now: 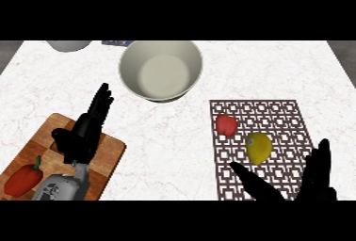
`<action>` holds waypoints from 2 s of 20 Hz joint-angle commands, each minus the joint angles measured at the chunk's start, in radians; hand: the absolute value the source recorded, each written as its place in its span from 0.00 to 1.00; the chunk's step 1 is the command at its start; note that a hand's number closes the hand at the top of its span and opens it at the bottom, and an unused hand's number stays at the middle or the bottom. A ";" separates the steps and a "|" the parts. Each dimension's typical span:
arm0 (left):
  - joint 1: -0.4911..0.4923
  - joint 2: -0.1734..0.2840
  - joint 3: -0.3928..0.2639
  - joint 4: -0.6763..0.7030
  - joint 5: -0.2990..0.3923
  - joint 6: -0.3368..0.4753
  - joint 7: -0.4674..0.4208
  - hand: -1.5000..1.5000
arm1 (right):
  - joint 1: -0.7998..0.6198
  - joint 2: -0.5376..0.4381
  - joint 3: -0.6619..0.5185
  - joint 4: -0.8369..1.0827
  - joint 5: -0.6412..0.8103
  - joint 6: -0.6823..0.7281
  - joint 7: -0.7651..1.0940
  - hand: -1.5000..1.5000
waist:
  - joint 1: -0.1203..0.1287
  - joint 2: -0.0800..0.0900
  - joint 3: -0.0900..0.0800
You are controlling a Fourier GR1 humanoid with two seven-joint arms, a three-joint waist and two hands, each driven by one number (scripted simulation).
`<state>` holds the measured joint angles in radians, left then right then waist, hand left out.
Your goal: Pick the lemon from the placemat and place it in the bowl
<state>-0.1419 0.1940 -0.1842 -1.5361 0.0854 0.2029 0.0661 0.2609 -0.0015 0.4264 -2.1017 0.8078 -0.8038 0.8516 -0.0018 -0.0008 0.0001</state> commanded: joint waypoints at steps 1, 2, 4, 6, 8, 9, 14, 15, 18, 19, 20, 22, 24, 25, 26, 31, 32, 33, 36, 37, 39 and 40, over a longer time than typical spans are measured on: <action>0.021 -0.015 0.027 -0.002 0.015 -0.030 -0.024 0.50 | -0.020 0.001 -0.027 0.049 -0.085 -0.095 -0.056 0.00 | 0.001 0.000 0.000; -0.054 -0.018 0.054 0.086 0.028 -0.050 -0.016 0.50 | -0.010 0.001 0.043 0.099 -0.085 -0.145 -0.069 0.00 | -0.003 0.001 0.000; -0.037 -0.047 0.028 0.063 -0.026 -0.016 -0.026 0.50 | -0.007 0.001 0.038 0.050 -0.090 -0.113 -0.048 0.00 | -0.002 0.001 0.000; -0.014 -0.022 0.038 0.003 -0.012 -0.041 0.014 0.50 | -0.045 0.001 0.055 0.129 -0.110 -0.193 -0.056 0.00 | 0.001 0.000 0.000; -0.012 -0.025 0.055 0.049 -0.021 -0.048 -0.041 0.50 | -0.034 0.001 0.078 0.159 -0.152 -0.246 -0.125 0.00 | 0.000 0.001 0.000; 0.030 -0.032 0.050 0.000 -0.005 -0.068 -0.030 0.50 | -0.063 0.001 -0.006 0.124 -0.176 -0.150 -0.104 0.00 | 0.001 0.000 0.000; 0.008 -0.082 0.035 0.009 -0.065 -0.031 -0.012 0.50 | -0.075 0.001 -0.028 0.238 -0.322 -0.210 -0.257 0.00 | 0.000 0.000 0.000; -0.022 -0.045 0.062 -0.044 -0.053 -0.056 0.061 0.50 | -0.101 0.001 -0.008 0.272 -0.313 -0.240 -0.251 0.00 | 0.002 0.000 0.000; -0.050 -0.059 0.092 0.046 -0.061 -0.078 0.006 0.50 | -0.088 0.001 -0.043 0.304 -0.377 -0.224 -0.331 0.00 | -0.001 0.001 0.000; 0.035 -0.050 0.068 -0.056 -0.045 -0.078 0.039 0.50 | -0.088 0.001 -0.063 0.386 -0.461 -0.237 -0.421 0.00 | 0.003 0.000 0.001; -0.065 -0.074 0.094 0.084 -0.057 -0.074 -0.013 0.50 | -0.126 0.001 -0.089 0.364 -0.377 -0.205 -0.288 0.00 | -0.001 0.001 0.000; -0.037 -0.090 0.052 0.020 -0.086 -0.047 0.016 0.50 | -0.108 0.001 -0.100 0.431 -0.358 -0.202 -0.280 0.00 | 0.001 0.001 0.000; -0.040 -0.071 0.077 0.029 -0.091 -0.056 0.027 0.50 | -0.166 0.001 -0.044 0.471 -0.234 -0.251 -0.150 0.00 | 0.003 0.001 -0.001; -0.042 -0.086 0.077 0.043 -0.085 -0.066 -0.010 0.50 | -0.107 0.001 -0.094 0.465 -0.326 -0.192 -0.247 0.00 | 0.000 0.001 0.000; 0.013 -0.117 0.037 0.009 -0.112 -0.045 -0.006 0.50 | -0.121 0.001 -0.099 0.466 -0.324 -0.169 -0.243 0.00 | 0.001 0.000 0.000; 0.072 -0.123 0.050 0.020 -0.107 -0.085 -0.073 0.50 | -0.190 0.001 -0.124 0.505 -0.388 -0.143 -0.258 0.00 | 0.003 0.000 0.000; -0.015 -0.123 0.093 0.077 -0.104 -0.086 -0.054 0.50 | -0.147 0.001 -0.109 0.506 -0.444 -0.145 -0.379 0.00 | 0.000 0.001 0.000; -0.062 -0.094 0.117 0.080 -0.101 -0.084 -0.008 0.50 | -0.187 0.001 -0.076 0.510 -0.352 -0.142 -0.313 1.00 | 0.000 0.001 0.000; 0.008 -0.079 0.107 0.017 -0.074 -0.115 -0.029 0.50 | -0.182 -0.057 -0.035 0.576 -0.313 -0.068 -0.345 1.00 | 0.007 0.001 0.000; -0.031 -0.080 0.114 0.003 -0.071 -0.106 0.047 0.50 | -0.251 -0.055 -0.088 0.645 -0.356 -0.059 -0.378 1.00 | 0.007 0.001 0.000; -0.036 -0.092 0.109 0.022 -0.089 -0.108 0.013 0.50 | -0.249 -0.046 -0.070 0.625 -0.296 -0.049 -0.340 1.00 | 0.003 0.001 0.000; -0.019 -0.108 0.070 -0.068 -0.118 -0.079 0.086 0.50 | -0.268 -0.045 -0.087 0.619 -0.326 -0.029 -0.344 1.00 | 0.004 0.000 0.000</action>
<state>-0.1588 0.1003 -0.0901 -1.5335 -0.0091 0.1082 0.0851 0.0441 -0.0478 0.3438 -1.5223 0.4746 -0.8895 0.5060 -0.0011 -0.0032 -0.0041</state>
